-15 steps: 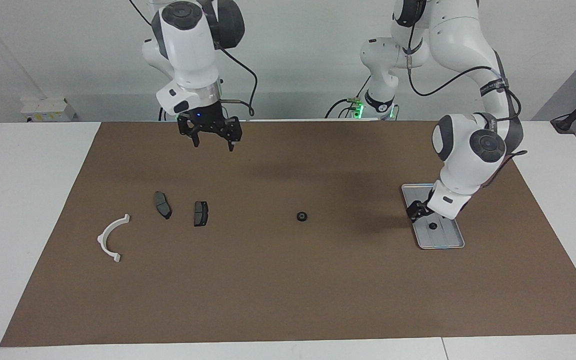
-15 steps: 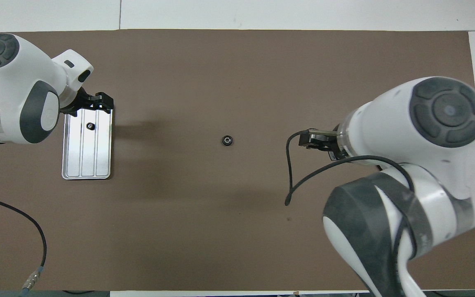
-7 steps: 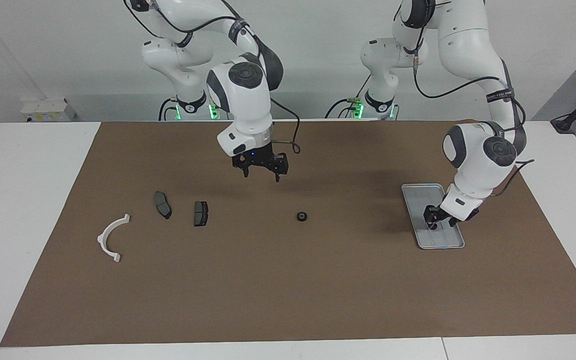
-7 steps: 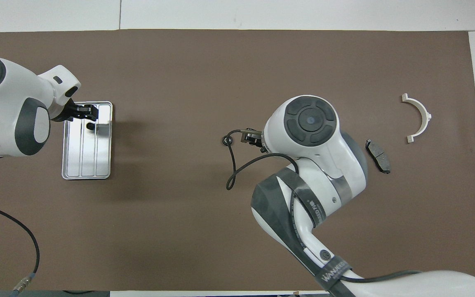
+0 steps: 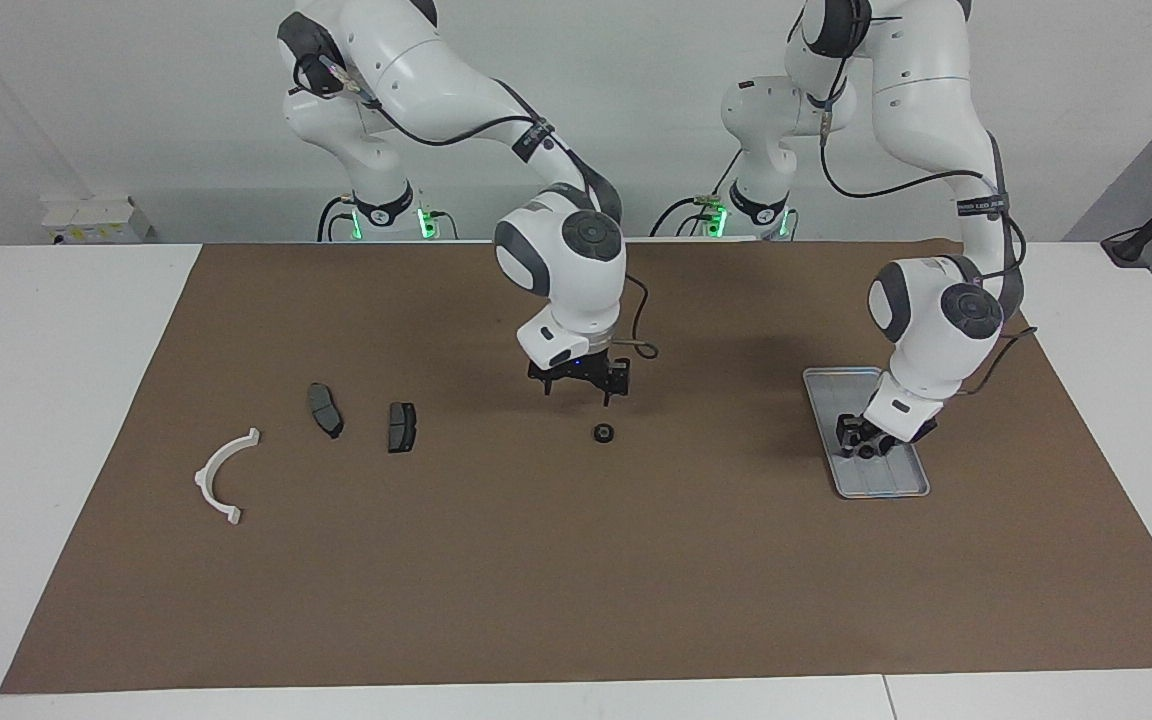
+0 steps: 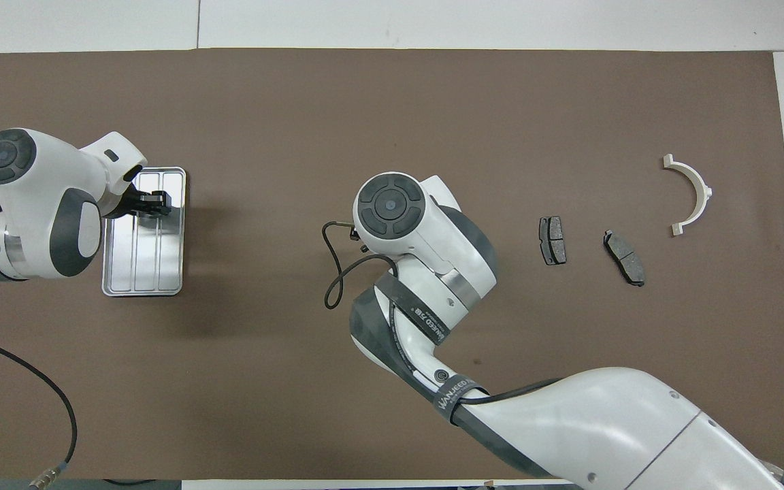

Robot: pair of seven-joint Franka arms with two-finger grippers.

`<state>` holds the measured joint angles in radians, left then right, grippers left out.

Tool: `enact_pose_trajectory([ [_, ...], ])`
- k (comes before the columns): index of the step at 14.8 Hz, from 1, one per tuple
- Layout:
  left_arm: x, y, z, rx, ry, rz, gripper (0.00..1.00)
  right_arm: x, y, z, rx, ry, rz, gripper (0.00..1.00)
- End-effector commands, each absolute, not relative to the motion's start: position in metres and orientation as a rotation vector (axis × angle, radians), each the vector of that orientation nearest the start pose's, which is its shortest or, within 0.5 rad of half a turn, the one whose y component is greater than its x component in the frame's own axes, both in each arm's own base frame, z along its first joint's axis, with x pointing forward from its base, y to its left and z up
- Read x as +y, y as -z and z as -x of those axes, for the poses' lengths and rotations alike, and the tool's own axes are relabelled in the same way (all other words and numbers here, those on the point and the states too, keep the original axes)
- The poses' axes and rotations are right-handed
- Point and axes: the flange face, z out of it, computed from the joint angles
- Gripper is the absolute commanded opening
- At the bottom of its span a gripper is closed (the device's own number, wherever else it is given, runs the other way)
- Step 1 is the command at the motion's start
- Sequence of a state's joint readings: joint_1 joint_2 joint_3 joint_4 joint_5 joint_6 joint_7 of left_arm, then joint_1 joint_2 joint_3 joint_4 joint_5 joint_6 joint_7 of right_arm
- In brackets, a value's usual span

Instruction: Place bearing gear from tray to pile

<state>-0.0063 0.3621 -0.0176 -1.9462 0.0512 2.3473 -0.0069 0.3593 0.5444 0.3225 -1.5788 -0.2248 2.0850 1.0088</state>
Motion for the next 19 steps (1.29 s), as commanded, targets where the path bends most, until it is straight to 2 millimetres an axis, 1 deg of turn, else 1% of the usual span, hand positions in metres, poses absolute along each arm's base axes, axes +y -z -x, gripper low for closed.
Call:
enact_pose_trajectory([
  [1, -0.011, -0.304, -0.612, 0.053, 0.087, 3.111, 0.62, 0.42, -0.319, -0.58, 0.481, 0.041, 3.125, 1.0],
  [2, -0.011, -0.304, -0.613, 0.053, 0.09, 3.111, 0.62, 0.421, -0.318, -0.583, 0.479, 0.047, 3.126, 1.0],
  [3, -0.011, -0.304, -0.613, 0.053, 0.092, 3.111, 0.61, 0.422, -0.312, -0.585, 0.471, 0.049, 3.137, 1.0],
  [4, -0.011, -0.304, -0.613, 0.053, 0.094, 3.111, 0.61, 0.428, -0.315, -0.593, 0.482, 0.065, 3.123, 1.0],
  [5, -0.011, -0.304, -0.613, 0.053, 0.094, 3.111, 0.61, 0.436, -0.313, -0.593, 0.478, 0.038, 3.144, 1.0],
  [6, -0.012, -0.305, -0.613, 0.056, 0.097, 3.111, 0.6, 0.436, -0.314, -0.597, 0.488, 0.038, 3.153, 1.0],
  [8, -0.011, -0.304, -0.613, 0.054, 0.097, 3.111, 0.56, 0.434, -0.311, -0.599, 0.482, 0.055, 3.167, 1.0],
  [9, -0.011, -0.303, -0.613, 0.054, 0.094, 3.111, 0.53, 0.434, -0.306, -0.599, 0.48, 0.05, 3.176, 1.0],
  [11, -0.012, -0.302, -0.612, 0.056, 0.09, 3.111, 0.45, 0.433, -0.301, -0.598, 0.46, 0.074, 3.196, 1.0],
  [12, -0.011, -0.298, -0.61, 0.054, 0.08, 3.112, 0.35, 0.434, -0.301, -0.597, 0.457, 0.071, 3.197, 1.0],
  [13, -0.011, -0.299, -0.61, 0.054, 0.097, 3.112, 0.25, 0.434, -0.301, -0.598, 0.456, 0.077, 3.193, 1.0],
  [14, -0.011, -0.298, -0.61, 0.054, 0.094, 3.112, 0.18, 0.436, -0.298, -0.597, 0.459, 0.072, 3.189, 1.0],
  [16, -0.012, -0.297, -0.61, 0.057, 0.099, 3.112, 0.13, 0.436, -0.297, -0.597, 0.458, 0.072, 3.187, 1.0],
  [17, -0.011, -0.297, -0.61, 0.055, 0.099, 3.112, 0.04, 0.436, -0.294, -0.597, 0.459, 0.067, 3.187, 1.0],
  [18, -0.011, -0.298, -0.611, 0.057, 0.097, 3.112, 0.0, 0.437, -0.295, -0.598, 0.457, 0.074, 3.18, 1.0],
  [19, -0.011, -0.3, -0.612, 0.057, 0.097, 3.111, 0.0, 0.438, -0.296, -0.599, 0.455, 0.087, 3.169, 1.0],
])
